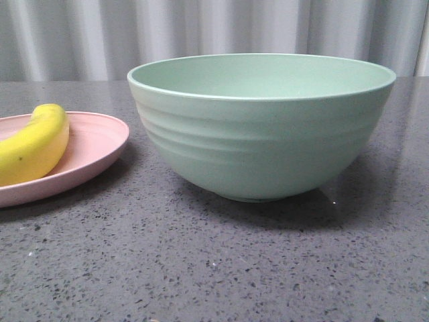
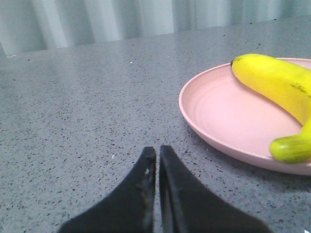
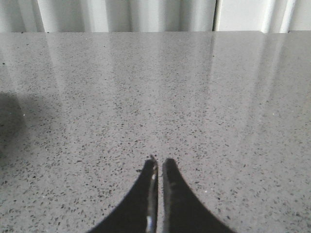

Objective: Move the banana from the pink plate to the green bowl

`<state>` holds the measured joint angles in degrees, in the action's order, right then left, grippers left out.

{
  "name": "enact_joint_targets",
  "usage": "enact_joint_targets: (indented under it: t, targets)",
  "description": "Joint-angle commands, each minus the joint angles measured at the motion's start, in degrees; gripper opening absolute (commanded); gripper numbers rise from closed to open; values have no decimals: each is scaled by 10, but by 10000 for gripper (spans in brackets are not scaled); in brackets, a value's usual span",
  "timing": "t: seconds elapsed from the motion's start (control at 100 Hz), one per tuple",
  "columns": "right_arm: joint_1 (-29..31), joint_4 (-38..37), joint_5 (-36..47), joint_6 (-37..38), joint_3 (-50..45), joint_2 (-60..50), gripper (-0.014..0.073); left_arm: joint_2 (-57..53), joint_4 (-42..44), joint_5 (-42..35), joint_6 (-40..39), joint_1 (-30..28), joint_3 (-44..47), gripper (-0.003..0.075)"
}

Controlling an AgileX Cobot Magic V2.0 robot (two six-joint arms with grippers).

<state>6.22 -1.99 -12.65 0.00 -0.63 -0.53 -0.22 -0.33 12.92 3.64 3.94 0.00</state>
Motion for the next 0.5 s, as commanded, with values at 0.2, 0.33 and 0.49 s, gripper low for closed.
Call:
enact_joint_targets:
  t: [0.2,0.33,0.49]
  targets:
    - [3,-7,45,0,-11,-14,-65,-17,-6,-47,-3,-1,6,-20]
    - [3,-7,40,0,-11,-14,-65,-17,-6,-48,-3,-1,6,-20]
    - [3,-7,40,0,-11,-14,-65,-17,-6,-49,-3,-1,6,-20]
